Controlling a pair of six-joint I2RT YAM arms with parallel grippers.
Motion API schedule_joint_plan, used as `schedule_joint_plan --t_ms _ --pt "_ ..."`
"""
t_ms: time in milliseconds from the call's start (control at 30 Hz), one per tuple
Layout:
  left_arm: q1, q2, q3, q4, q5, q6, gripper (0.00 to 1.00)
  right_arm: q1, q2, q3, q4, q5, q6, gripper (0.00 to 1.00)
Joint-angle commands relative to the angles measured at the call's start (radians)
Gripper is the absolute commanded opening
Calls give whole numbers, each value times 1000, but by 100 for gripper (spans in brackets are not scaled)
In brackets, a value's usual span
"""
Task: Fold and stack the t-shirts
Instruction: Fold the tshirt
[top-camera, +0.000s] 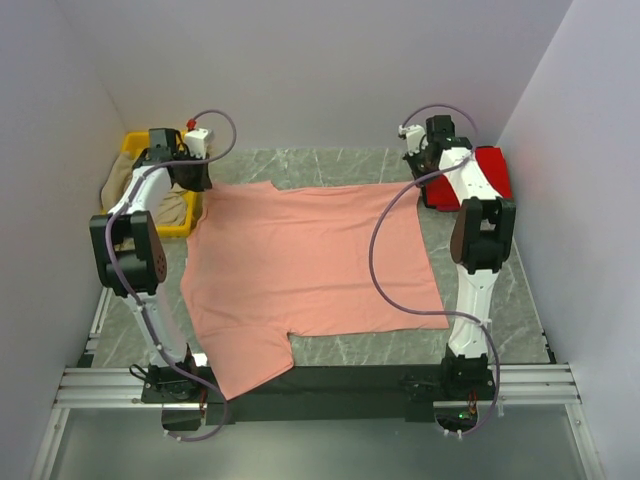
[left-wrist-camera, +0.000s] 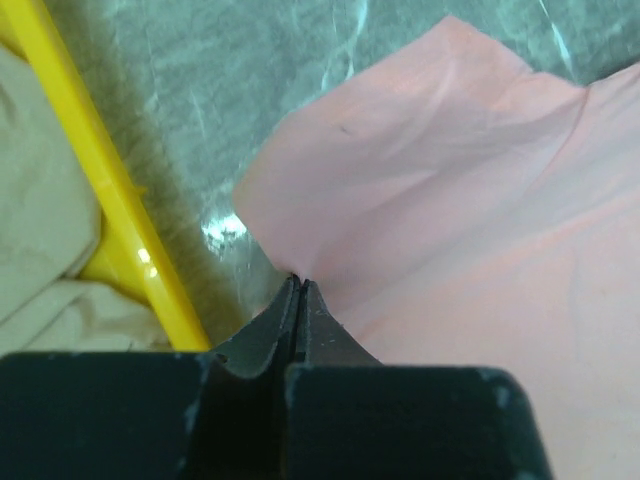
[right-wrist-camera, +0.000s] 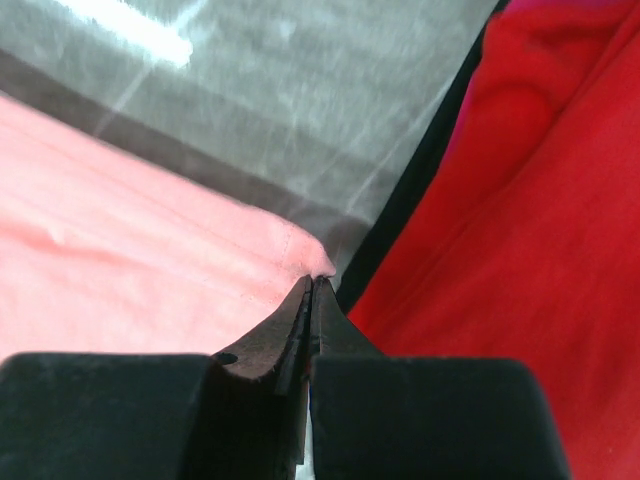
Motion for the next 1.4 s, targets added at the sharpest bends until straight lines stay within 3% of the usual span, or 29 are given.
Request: schedule_joint_plan --t_ms 0,300,600,867,1367 --pt "26 -126 -46 17 69 65 0 -23 -126 -37 -6 -19 -36 0" --pt "39 -271 -233 -59 121 205 0 -23 -206 -172 -24 -40 -110 0" --pt "39 -390 -442 -80 76 278 0 -25 -223 -261 -50 -48 -159 0" --pt "38 -343 -552 -37 -20 331 0 -25 -185 -343 -50 9 -206 0" --pt "-28 -234 -601 -17 -98 341 0 15 -123 -390 -56 81 -231 0"
